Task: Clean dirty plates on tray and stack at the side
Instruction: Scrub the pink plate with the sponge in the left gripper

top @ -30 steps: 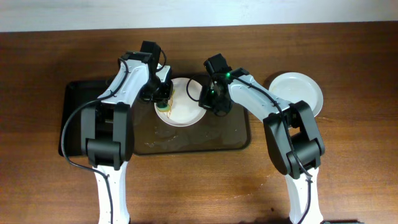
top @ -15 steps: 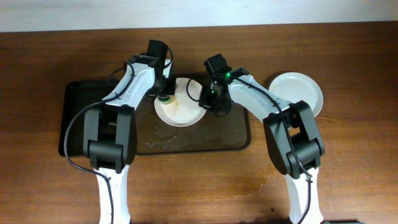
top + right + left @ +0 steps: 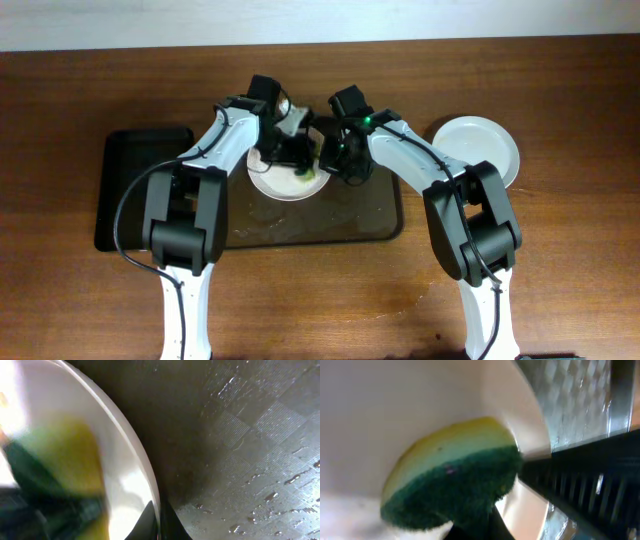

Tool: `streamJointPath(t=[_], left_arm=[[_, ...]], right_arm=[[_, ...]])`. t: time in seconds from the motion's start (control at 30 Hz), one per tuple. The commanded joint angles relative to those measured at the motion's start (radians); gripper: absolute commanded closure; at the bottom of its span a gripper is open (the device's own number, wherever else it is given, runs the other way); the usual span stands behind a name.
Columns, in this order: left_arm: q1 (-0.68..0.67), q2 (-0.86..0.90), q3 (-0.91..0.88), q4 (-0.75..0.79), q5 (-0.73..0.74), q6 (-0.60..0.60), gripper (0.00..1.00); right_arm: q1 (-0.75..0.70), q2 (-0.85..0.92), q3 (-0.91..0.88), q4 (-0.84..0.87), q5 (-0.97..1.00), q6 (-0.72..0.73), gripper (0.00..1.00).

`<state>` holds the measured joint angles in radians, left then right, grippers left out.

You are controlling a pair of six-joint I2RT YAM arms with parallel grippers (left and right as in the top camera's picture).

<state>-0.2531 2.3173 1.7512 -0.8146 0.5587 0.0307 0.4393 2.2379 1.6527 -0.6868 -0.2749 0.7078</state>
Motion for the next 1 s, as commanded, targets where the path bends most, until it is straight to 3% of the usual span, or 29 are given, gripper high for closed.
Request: streamJointPath(t=[0.0, 0.03, 0.13, 0.2, 0.23, 0.3, 0.33, 0.4, 0.5, 0.6, 0.67, 0.73, 0.77, 0.83, 0.93, 0.97], left_arm=[[0.055, 0.029, 0.001, 0.075, -0.156, -0.163, 0.99], [0.087, 0.029, 0.001, 0.051, -0.377, -0.228, 0.99], [0.108, 0.029, 0.001, -0.111, -0.525, -0.229, 0.99], [0.103, 0.029, 0.001, -0.249, -0.527, -0.228, 0.99], [0.097, 0.029, 0.001, -0.301, -0.512, -0.212, 0.99], [0.076, 0.029, 0.001, -0.353, -0.261, 0.041, 0.99], [0.072, 0.029, 0.001, -0.350, -0.171, 0.113, 0.99], [0.070, 0.030, 0.001, -0.258, -0.075, 0.147, 0.99], [0.086, 0.036, 0.001, -0.079, -0.076, 0.092, 0.99], [0.131, 0.040, 0.001, 0.090, -0.106, -0.059, 0.99], [0.145, 0.040, 0.001, 0.001, -0.292, -0.163, 0.99], [0.146, 0.040, 0.001, -0.228, -0.617, -0.303, 0.99], [0.143, 0.040, 0.001, -0.285, -0.630, -0.303, 0.99], [0.130, 0.040, 0.001, -0.371, -0.532, -0.233, 0.99], [0.080, 0.040, 0.001, -0.386, -0.147, 0.122, 1.00], [0.061, 0.040, 0.001, -0.355, -0.053, 0.183, 0.99]], right_arm=[[0.006, 0.030, -0.005, -0.004, 0.017, 0.004, 0.96], [0.006, 0.030, -0.005, -0.004, 0.017, 0.004, 0.96], [0.006, 0.030, -0.005, -0.004, 0.016, 0.004, 0.96], [0.006, 0.030, -0.005, -0.004, 0.016, 0.004, 0.96], [0.006, 0.030, -0.005, -0.004, 0.016, 0.004, 0.96], [0.007, 0.030, -0.005, -0.004, 0.015, 0.004, 0.96], [0.007, 0.030, -0.005, -0.004, 0.012, 0.004, 0.96], [0.006, 0.030, -0.005, -0.004, 0.012, 0.004, 0.96], [0.006, 0.030, -0.005, -0.005, 0.012, 0.004, 0.96], [0.006, 0.030, -0.005, -0.004, 0.013, 0.004, 0.96], [0.006, 0.030, -0.005, -0.005, 0.013, 0.003, 0.96], [0.006, 0.030, -0.005, -0.004, 0.013, 0.003, 0.96], [0.006, 0.030, -0.005, -0.004, 0.013, 0.004, 0.96], [0.006, 0.030, -0.005, -0.004, 0.013, 0.004, 0.96], [0.006, 0.030, -0.005, -0.005, 0.012, 0.003, 0.96], [0.007, 0.030, -0.005, -0.005, 0.012, 0.004, 0.96]])
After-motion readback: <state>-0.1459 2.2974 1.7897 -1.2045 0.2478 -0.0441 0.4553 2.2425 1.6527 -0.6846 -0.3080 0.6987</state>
